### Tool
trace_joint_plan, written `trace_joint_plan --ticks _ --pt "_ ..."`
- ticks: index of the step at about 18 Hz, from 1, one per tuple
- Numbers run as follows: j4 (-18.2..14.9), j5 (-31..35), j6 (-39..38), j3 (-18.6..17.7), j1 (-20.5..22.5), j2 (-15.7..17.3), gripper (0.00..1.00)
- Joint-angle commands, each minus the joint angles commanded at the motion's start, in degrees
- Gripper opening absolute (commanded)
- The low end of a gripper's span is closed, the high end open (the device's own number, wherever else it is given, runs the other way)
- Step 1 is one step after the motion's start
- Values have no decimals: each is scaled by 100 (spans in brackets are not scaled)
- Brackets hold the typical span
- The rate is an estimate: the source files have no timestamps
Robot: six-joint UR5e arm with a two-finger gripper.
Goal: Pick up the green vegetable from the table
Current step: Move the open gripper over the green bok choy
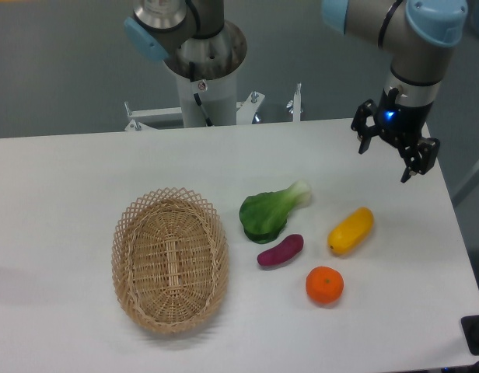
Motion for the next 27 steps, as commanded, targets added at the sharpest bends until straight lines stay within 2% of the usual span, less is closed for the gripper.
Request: trace_joint_plan --ticks 12,15,21,24,27 --pt "79 -9 9 -378 18 97 100" --pt "315 0 9 -632 9 114 100" --pt "1308 9 0 -1502 -9 158 100" --pt "1380 78 44 -1670 -61 88 100" --pt "1380 736 149 -1714 -420 -157 100"
